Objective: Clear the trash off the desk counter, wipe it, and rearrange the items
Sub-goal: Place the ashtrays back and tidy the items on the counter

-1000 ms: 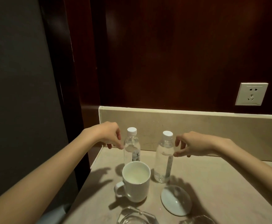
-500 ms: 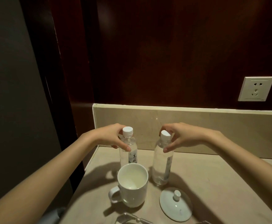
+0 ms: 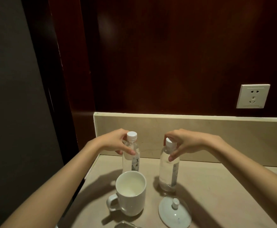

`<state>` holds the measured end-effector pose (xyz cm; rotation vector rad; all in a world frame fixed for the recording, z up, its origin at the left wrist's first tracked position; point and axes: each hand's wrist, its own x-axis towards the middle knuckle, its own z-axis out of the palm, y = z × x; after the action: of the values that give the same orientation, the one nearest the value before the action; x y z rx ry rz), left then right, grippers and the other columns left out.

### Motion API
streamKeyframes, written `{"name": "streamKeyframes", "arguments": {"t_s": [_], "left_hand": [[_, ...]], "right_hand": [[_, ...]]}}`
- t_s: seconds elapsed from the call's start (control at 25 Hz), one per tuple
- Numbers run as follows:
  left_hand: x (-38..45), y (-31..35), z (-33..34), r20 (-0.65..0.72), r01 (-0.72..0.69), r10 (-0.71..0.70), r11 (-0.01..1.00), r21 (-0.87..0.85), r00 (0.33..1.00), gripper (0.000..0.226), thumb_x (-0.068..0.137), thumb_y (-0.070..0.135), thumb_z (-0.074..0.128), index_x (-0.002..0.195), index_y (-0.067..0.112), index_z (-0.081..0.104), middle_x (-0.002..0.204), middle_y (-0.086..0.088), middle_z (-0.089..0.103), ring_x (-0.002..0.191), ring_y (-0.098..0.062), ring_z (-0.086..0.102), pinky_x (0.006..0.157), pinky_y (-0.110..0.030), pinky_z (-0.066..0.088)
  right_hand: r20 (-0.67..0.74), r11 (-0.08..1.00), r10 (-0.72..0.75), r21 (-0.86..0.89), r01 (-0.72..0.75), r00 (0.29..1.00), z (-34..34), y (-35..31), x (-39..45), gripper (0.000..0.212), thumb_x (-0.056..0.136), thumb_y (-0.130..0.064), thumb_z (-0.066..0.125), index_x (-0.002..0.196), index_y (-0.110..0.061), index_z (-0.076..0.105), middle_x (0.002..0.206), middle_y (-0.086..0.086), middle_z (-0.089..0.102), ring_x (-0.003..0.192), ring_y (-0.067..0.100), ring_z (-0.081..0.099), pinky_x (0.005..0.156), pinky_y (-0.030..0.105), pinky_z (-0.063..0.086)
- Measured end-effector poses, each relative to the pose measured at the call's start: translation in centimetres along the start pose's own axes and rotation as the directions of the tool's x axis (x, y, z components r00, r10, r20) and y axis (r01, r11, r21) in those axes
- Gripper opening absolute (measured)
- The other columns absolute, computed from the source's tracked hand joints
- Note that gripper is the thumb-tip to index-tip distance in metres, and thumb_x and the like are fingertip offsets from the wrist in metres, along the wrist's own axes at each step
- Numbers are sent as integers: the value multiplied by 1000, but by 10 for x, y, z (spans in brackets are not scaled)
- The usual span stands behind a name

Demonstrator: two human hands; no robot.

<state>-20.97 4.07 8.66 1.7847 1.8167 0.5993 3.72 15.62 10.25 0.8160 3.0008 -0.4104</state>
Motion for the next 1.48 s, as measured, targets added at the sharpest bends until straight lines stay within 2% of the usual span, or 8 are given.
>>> {"name": "streamKeyframes", "arguments": {"t_s": [0.12, 0.44, 0.64, 0.8, 0.88, 1.08, 1.2, 1.48], "left_hand": [[15, 19, 5, -62, -27, 27, 1000, 13, 998, 38, 74, 20, 82, 106, 12, 62, 106, -2, 66, 101, -25, 65, 75, -38, 60], [94, 120, 79, 36, -149, 149, 989, -20, 988, 30, 78, 17, 78, 102, 16, 60, 111, -8, 66, 99, -19, 63, 78, -35, 57], [152, 200, 151, 103, -193, 196, 981, -36, 975, 32, 80, 18, 77, 104, 19, 56, 116, -7, 65, 108, -21, 63, 77, -35, 57], [202, 262, 213, 109, -195, 205, 976, -100, 973, 47, 77, 21, 79, 114, 13, 50, 120, -6, 62, 110, -20, 61, 69, -29, 58], [221, 286, 239, 97, -190, 200, 976, -111, 975, 49, 77, 21, 79, 115, 11, 50, 119, -7, 61, 109, -21, 61, 68, -29, 58], [258, 325, 275, 75, -161, 167, 983, -86, 983, 54, 77, 20, 79, 120, 6, 49, 119, -11, 58, 108, -25, 60, 70, -33, 59], [280, 335, 287, 47, -166, 169, 985, -48, 985, 56, 76, 21, 80, 121, 6, 50, 119, -11, 58, 105, -26, 60, 67, -32, 57], [311, 354, 306, -41, -197, 197, 980, -9, 980, 58, 70, 25, 84, 116, 6, 55, 115, -11, 61, 101, -25, 58, 80, -36, 51]], "right_hand": [[-54, 998, 61, 31, -60, 997, -15, 22, -23, 47, 67, -40, 82, 100, -17, 58, 94, -3, 60, 87, 19, 57, 73, 37, 48], [-75, 961, 276, 23, -275, 958, -38, 113, -115, 47, 70, -38, 81, 104, -16, 57, 102, -1, 58, 92, 19, 57, 78, 38, 50], [-49, 912, 408, 64, -405, 912, -57, 188, -184, 46, 70, -35, 83, 102, -16, 56, 102, -1, 58, 86, 11, 58, 63, 22, 49], [-68, 842, 539, -3, -540, 840, -76, 257, -232, 78, 71, -36, 81, 134, -9, 43, 129, 9, 51, 114, 24, 56, 91, 34, 52], [-64, 820, 573, 32, -572, 817, -81, 284, -244, 85, 71, -32, 82, 139, -8, 37, 128, 8, 51, 110, 24, 58, 86, 33, 56], [-71, 787, 617, 82, -612, 784, -78, 329, -251, 64, 73, -25, 82, 124, -9, 47, 106, 3, 53, 90, 16, 58, 58, 20, 50], [-90, 760, 649, 99, -642, 755, -77, 349, -249, 49, 73, -27, 81, 105, -14, 46, 102, 3, 53, 86, 17, 59, 58, 22, 50], [-82, 747, 665, 79, -660, 742, -86, 366, -230, 48, 71, -29, 82, 100, -7, 50, 99, 7, 54, 83, 20, 60, 65, 27, 53]]}}
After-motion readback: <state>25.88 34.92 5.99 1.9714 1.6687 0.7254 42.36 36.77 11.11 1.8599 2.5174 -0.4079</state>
